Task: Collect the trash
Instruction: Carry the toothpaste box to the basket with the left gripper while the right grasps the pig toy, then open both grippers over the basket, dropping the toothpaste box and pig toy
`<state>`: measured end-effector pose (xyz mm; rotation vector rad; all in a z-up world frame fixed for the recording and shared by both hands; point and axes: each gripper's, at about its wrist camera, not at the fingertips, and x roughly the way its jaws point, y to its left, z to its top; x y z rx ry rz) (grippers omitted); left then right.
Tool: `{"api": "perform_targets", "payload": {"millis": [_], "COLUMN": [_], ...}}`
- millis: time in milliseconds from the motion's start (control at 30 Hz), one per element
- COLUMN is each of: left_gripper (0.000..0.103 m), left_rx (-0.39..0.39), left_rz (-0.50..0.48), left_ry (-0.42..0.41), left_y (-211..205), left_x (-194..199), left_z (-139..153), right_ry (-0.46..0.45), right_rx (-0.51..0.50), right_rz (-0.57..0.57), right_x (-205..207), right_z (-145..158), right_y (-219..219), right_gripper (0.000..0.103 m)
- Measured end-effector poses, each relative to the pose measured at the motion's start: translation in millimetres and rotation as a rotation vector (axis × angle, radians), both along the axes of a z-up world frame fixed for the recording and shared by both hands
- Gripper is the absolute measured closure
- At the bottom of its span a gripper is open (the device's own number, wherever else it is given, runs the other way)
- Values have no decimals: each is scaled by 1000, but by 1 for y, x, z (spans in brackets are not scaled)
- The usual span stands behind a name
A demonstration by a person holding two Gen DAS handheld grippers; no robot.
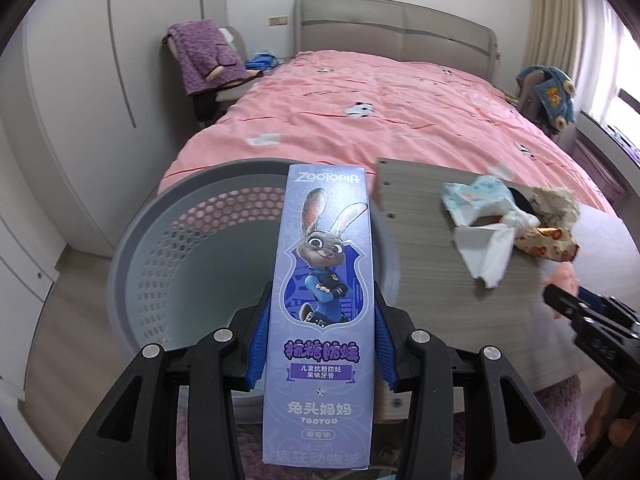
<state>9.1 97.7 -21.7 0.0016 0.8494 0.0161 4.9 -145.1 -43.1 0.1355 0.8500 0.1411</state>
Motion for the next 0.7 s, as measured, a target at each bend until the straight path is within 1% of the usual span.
{"api": "perform_targets", "payload": {"millis": [167,367,533,700], "left_gripper": [60,60,60,60], "left_rx": [12,11,0,-2], "left_rz": [69,143,179,186], "left_ry": [-9,-19,-10,6], "left_y": [28,57,77,87], "left_x": [3,9,16,24], "left_z": [3,4,0,-5], "right_ry": [-28,-25,-25,-16], "right_rx": [24,70,72,79], "right_rz": [92,211,284,341], "right_x": [10,33,48,58], "right_z": [18,26,29,26], "right_y": [33,78,109,134], "right_gripper": [63,63,63,63]}}
